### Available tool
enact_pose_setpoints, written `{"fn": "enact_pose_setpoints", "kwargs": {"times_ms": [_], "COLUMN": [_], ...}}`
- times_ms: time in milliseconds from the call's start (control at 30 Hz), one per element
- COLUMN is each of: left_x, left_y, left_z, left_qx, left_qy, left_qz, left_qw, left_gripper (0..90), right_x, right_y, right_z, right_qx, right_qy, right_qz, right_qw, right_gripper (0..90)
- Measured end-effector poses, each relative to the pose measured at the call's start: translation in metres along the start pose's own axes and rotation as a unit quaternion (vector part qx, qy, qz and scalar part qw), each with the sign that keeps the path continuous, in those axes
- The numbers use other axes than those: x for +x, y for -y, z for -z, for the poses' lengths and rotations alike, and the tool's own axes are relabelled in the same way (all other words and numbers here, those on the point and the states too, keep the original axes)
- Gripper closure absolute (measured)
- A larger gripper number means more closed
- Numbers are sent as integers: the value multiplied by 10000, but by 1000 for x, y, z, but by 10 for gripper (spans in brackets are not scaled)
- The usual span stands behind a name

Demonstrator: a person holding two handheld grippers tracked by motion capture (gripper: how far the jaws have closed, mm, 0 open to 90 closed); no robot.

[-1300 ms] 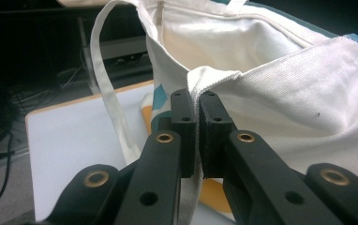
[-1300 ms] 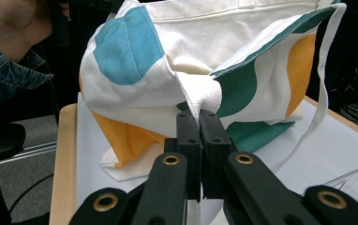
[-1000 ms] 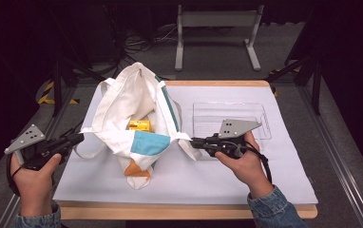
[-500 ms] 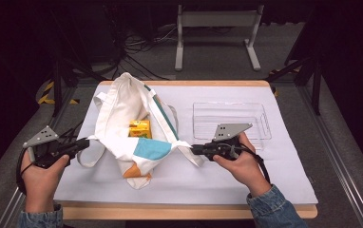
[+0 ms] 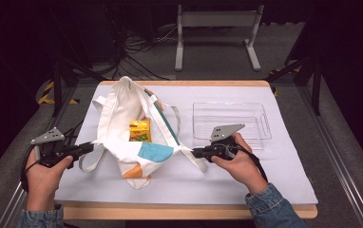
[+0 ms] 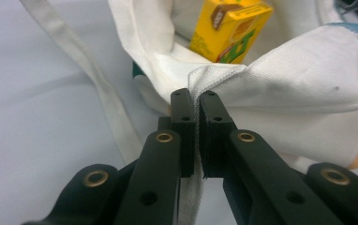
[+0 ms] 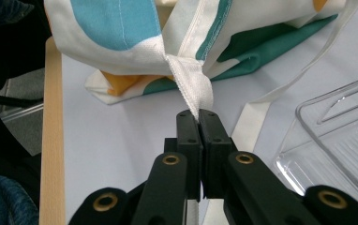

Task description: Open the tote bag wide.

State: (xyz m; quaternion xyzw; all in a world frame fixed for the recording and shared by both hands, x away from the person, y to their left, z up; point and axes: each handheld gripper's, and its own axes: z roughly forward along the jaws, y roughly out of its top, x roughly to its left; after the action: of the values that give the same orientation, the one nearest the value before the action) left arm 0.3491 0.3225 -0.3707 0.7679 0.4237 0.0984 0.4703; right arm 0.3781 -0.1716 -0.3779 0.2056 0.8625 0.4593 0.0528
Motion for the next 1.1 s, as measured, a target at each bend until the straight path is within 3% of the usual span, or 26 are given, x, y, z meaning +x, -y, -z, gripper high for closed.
{"fn": "enact_pose_setpoints", "kwargs": {"times_ms": [167, 267, 333, 433, 533, 667, 833, 933, 1100], "left_x": [-4, -8, -9, -12, -11, -6, 6, 12, 15], "left_y": [-5, -13, -16, -21, -27, -32, -35, -33, -30], "left_z": [10, 24, 29, 36, 33, 18, -3, -13, -18], "left_qx": [-218, -440, -578, -789, -935, -936, -1055, -1010, -953], "left_qy": [26, -25, -72, -125, -266, -387, -329, -398, -416], "left_qz": [-107, -46, -57, -41, 63, -1, -115, -197, -150], "left_qw": [9997, 9990, 9983, 9968, 9952, 9949, 9938, 9939, 9945], "left_gripper": [695, 453, 439, 380, 365, 340, 339, 342, 353], "right_x": [4, 8, 9, 12, 12, 9, 5, 2, 0], "right_y": [-6, -14, -16, -28, -34, -47, -66, -76, -86], "right_z": [6, 13, 14, 19, 18, 11, -4, -18, -35], "right_qx": [-138, -581, -679, -1151, -1262, -1262, -1329, -1325, -1259], "right_qy": [26, -2, 5, 18, 38, 188, 358, 436, 495], "right_qz": [119, -35, -40, -58, -61, -5, 7, 27, 40], "right_qw": [9998, 9983, 9977, 9933, 9920, 9918, 9905, 9902, 9908], "right_gripper": [820, 612, 582, 498, 493, 493, 489, 491, 517]}}
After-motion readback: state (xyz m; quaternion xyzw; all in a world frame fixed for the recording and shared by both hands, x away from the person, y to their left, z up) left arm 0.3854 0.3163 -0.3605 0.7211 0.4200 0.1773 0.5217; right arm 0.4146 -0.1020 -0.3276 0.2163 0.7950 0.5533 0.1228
